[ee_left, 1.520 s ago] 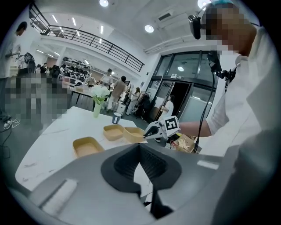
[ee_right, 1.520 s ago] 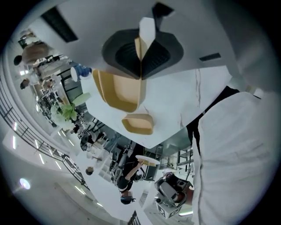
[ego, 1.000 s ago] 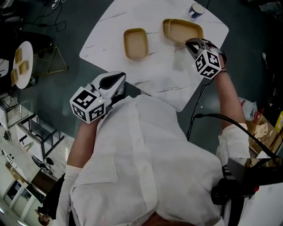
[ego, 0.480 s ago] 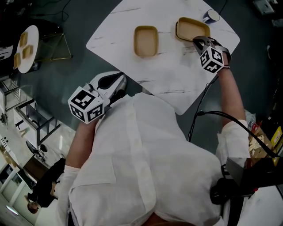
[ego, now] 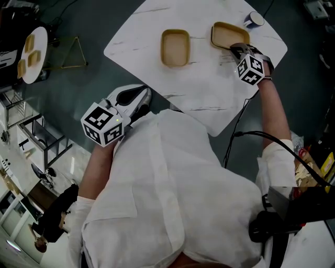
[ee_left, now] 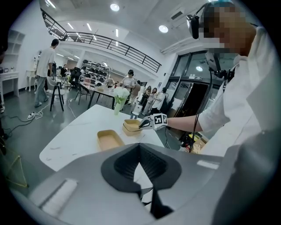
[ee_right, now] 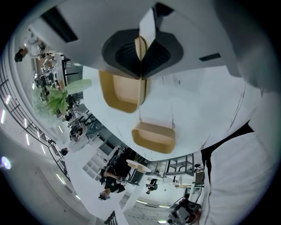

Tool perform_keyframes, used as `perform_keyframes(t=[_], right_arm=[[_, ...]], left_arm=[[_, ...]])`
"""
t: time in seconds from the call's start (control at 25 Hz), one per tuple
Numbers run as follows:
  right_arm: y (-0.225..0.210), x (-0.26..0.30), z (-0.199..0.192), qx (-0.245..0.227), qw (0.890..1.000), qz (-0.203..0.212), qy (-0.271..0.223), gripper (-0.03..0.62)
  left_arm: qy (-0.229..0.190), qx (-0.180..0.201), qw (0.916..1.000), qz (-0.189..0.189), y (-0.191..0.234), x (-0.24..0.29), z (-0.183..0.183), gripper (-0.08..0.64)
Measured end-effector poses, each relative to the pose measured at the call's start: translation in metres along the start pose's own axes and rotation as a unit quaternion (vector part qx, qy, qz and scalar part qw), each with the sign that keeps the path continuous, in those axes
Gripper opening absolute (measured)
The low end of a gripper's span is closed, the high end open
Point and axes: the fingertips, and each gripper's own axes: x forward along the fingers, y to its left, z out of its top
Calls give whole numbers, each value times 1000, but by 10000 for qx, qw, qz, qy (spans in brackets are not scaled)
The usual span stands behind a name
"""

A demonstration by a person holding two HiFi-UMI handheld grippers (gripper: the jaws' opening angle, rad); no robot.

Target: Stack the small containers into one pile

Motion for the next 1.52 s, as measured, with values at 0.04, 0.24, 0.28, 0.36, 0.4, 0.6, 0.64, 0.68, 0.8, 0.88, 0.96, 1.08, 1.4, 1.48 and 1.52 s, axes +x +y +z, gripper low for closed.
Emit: perform_keyframes(t=[0.04, 0.24, 0.28, 0.36, 0.4, 0.6, 0.64, 0.68, 0.8, 0.88, 0.96, 1.08, 1.4, 1.48, 1.52], right_arm=[[1, 2, -1, -3, 10000, 26, 6, 12], [5, 7, -5, 14, 9999, 107, 30, 14], [5, 7, -6, 33, 9999, 116, 33, 14], [5, 8, -7, 54, 9999, 124, 53, 14], [6, 9, -7, 66, 9999, 128, 61, 14], [7, 6, -8, 217, 9996, 139, 73, 15], [7, 4, -8, 255, 9996, 126, 76, 15], [7, 2, -8, 301, 9995, 109, 75, 15], [7, -6, -5, 476, 9988, 44, 69, 15], [7, -14, 0, 600, 9982, -34, 43, 15], [8, -22, 10, 737, 9972, -132, -7, 15], [14, -33, 29, 935, 9953, -259, -64, 15], [45, -45, 112, 1974, 9791, -286, -394, 15], [53, -40, 142, 2378, 9691, -226, -608, 15], [57, -35, 157, 2606, 9626, -185, -722, 15]], left_arm=[[3, 2, 10000, -4, 0, 1, 0, 6], [29, 5, 10000, -30, -1, 3, 0, 6], [34, 1, 10000, -37, -1, 3, 0, 6], [43, -4, 10000, -49, 0, 3, 0, 6], [44, -1, 10000, -51, 0, 4, 0, 6], [31, 18, 9999, -103, 1, 4, 0, 6], [29, 19, 9999, -122, 2, 4, 0, 6], [25, 23, 9999, -143, 2, 3, 1, 6], [2, 48, 9997, -237, 4, 3, 3, 6], [-18, 77, 9995, -320, 6, 3, 5, 6], [-48, 119, 9991, -411, 9, 2, 8, 6], [-110, 178, 9982, -561, 14, 1, 13, 6], [-256, 311, 9948, -941, 34, -16, 28, 6], [-280, 338, 9940, -998, 41, -23, 29, 6], [-289, 343, 9938, -1018, 45, -27, 29, 6]])
